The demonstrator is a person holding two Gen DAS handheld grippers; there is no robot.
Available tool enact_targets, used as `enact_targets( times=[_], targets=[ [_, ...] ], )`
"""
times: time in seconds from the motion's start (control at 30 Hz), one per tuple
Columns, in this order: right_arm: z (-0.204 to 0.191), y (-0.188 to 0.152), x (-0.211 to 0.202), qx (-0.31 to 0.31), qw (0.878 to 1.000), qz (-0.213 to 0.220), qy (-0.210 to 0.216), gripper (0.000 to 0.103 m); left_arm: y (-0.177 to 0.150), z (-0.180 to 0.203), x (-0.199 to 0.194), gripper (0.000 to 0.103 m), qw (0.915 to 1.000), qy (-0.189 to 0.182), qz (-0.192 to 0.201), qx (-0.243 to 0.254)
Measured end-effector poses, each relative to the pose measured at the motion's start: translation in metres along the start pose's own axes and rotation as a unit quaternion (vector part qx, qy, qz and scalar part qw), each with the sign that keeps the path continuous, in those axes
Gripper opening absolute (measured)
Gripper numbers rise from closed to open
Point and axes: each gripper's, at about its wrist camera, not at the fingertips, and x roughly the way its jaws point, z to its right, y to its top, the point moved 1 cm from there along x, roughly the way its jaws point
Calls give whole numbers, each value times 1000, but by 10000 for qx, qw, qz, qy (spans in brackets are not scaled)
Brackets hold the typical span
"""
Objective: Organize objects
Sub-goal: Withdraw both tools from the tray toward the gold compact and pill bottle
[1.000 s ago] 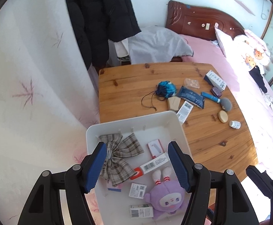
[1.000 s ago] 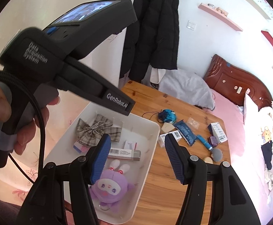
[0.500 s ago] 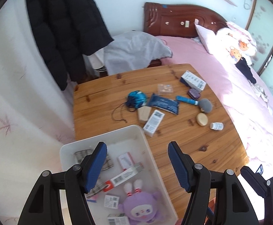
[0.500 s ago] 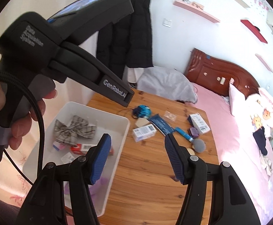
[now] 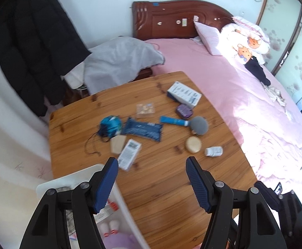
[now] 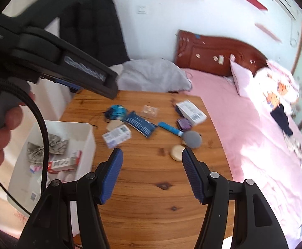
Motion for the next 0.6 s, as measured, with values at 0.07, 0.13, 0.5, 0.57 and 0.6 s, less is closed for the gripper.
enact_targets(
  times=[0.07, 0.13, 0.5, 0.57, 0.6],
  targets=[
    [15, -3, 6, 149, 9999, -77, -28, 64, 6, 10, 6, 69, 10000, -25, -15, 55],
    [29, -7, 13, 268, 9995, -157, -87, 64, 12, 19, 13, 69, 9999, -30, -47, 99],
    [83, -32, 50, 675, 9958, -559, -284, 64, 34, 64, 75, 69, 9984, -129, -528, 159],
    [91, -37, 59, 745, 9948, -637, -286, 64, 37, 72, 92, 69, 9974, -163, -681, 158],
    [95, -39, 62, 761, 9945, -665, -292, 64, 38, 75, 99, 69, 9970, -178, -739, 157]
  ],
)
